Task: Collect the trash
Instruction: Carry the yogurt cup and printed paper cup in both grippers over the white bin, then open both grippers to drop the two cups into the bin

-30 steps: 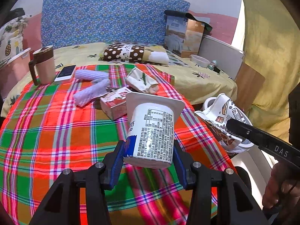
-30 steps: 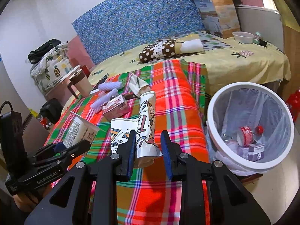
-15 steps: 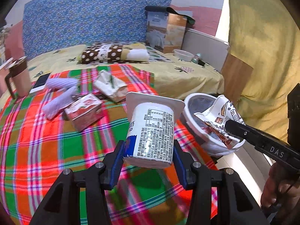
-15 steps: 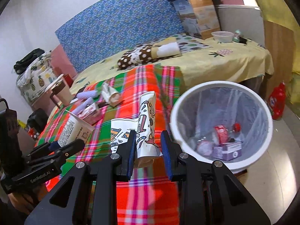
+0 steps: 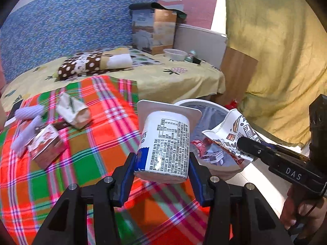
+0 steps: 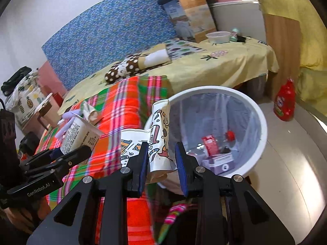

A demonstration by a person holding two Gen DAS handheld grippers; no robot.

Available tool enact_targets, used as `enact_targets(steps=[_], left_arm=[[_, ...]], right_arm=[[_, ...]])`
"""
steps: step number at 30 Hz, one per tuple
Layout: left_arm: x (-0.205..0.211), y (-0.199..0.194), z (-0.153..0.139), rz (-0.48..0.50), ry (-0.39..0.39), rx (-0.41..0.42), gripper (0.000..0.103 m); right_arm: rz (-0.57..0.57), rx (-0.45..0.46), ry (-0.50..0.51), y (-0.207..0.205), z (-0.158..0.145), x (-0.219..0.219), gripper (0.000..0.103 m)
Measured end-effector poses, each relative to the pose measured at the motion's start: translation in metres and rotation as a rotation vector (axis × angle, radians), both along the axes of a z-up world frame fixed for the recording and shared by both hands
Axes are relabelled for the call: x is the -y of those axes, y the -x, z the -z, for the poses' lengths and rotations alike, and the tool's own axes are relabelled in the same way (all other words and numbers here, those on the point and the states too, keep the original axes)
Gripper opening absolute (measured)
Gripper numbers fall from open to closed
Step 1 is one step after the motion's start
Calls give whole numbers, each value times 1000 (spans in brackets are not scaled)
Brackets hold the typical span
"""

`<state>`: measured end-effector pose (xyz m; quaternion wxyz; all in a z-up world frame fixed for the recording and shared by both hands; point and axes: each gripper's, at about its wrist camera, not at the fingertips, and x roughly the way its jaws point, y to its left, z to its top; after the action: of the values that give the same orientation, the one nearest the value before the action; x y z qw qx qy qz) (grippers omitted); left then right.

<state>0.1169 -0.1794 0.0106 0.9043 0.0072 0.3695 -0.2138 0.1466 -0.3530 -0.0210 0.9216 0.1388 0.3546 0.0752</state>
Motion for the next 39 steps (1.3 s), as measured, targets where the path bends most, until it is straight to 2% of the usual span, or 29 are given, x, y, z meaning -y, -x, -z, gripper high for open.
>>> enact_targets(steps=[13, 21, 31, 39], left_arm=[[52, -30, 16, 113, -4, -32, 49], [71, -41, 30, 166, -12, -71, 50], [78, -52, 43, 165, -25, -113, 50], [78, -52, 43, 169, -13, -110, 51]], right_arm=[[69, -33, 32, -10, 11, 26, 29], [104, -75, 61, -15, 20, 38, 29], [130, -136, 89, -17, 29, 46, 29], [152, -150, 110, -17, 29, 45, 31]])
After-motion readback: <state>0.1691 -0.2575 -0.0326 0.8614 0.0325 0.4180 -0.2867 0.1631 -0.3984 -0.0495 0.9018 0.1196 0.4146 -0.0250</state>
